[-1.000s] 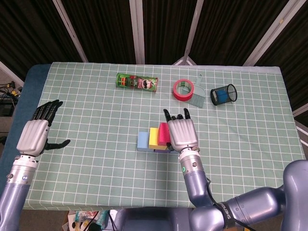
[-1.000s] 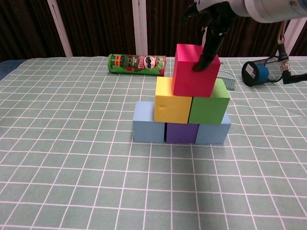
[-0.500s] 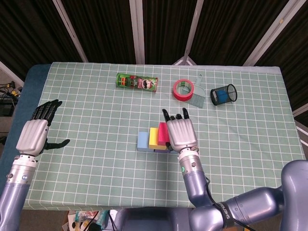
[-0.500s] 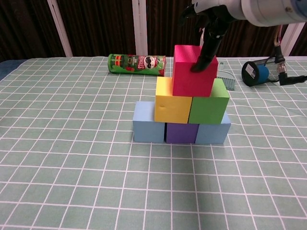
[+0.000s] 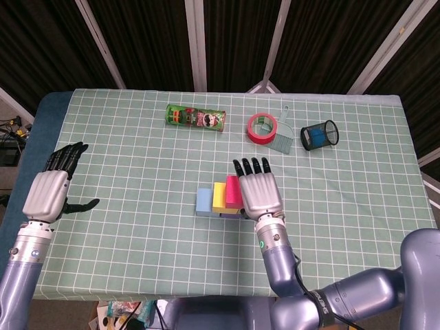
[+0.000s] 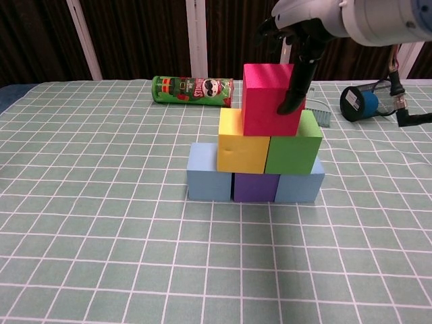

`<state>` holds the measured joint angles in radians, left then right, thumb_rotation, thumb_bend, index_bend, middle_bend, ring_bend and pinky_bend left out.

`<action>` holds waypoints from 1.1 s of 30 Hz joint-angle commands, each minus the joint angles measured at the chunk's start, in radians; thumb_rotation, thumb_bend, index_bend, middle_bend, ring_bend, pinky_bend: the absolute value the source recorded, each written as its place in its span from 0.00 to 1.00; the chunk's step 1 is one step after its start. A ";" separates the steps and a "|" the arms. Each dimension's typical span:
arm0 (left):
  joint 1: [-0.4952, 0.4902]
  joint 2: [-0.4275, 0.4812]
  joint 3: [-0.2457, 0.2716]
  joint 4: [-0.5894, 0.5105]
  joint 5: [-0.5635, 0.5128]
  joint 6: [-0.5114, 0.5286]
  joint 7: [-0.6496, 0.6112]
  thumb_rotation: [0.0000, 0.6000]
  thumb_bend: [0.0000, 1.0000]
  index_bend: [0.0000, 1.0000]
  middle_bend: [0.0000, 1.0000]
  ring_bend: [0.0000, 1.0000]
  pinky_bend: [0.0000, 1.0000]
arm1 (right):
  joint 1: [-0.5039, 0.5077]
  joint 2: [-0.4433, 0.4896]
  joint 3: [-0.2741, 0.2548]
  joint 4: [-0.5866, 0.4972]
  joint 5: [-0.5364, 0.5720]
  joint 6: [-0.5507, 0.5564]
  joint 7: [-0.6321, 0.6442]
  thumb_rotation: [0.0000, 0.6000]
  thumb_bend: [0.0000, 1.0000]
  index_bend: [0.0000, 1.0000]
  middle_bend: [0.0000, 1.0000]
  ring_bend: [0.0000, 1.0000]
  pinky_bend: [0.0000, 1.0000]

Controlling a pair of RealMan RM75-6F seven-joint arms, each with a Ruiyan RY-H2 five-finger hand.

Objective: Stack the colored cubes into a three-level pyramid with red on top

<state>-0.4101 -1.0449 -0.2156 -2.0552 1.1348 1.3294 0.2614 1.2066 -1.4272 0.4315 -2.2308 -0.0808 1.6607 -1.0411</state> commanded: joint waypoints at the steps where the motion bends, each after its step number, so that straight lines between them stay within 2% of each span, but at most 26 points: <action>1: 0.000 0.000 0.000 0.000 0.000 0.000 -0.001 1.00 0.12 0.00 0.02 0.00 0.00 | -0.002 0.004 -0.003 -0.007 -0.005 0.004 -0.003 1.00 0.21 0.00 0.03 0.01 0.00; 8: 0.001 0.002 0.001 -0.001 0.004 0.001 -0.002 1.00 0.12 0.00 0.02 0.00 0.00 | -0.022 0.048 -0.026 -0.055 -0.025 0.040 -0.025 1.00 0.21 0.00 0.00 0.00 0.00; 15: 0.003 0.001 0.005 -0.002 0.007 0.001 0.001 1.00 0.12 0.00 0.02 0.00 0.00 | -0.088 0.160 -0.093 -0.103 -0.062 0.099 -0.048 1.00 0.21 0.00 0.00 0.00 0.00; 24: 0.001 -0.020 0.016 0.026 0.010 -0.010 0.000 1.00 0.12 0.00 0.02 0.00 0.00 | -0.282 0.344 -0.253 -0.104 -0.243 0.079 0.075 1.00 0.21 0.00 0.00 0.00 0.00; 29: 0.006 -0.066 0.026 0.096 0.044 0.004 -0.022 1.00 0.12 0.00 0.02 0.00 0.00 | -0.456 0.430 -0.389 -0.023 -0.473 0.012 0.276 1.00 0.21 0.00 0.00 0.00 0.00; 33: 0.019 -0.114 0.047 0.186 0.092 0.021 -0.061 1.00 0.12 0.00 0.02 0.00 0.00 | -0.605 0.442 -0.483 0.088 -0.641 -0.031 0.485 1.00 0.21 0.00 0.00 0.00 0.00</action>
<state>-0.4005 -1.1294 -0.1833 -1.9142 1.1954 1.3378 0.2261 0.7358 -1.0193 0.0468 -2.2416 -0.5829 1.6797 -0.7213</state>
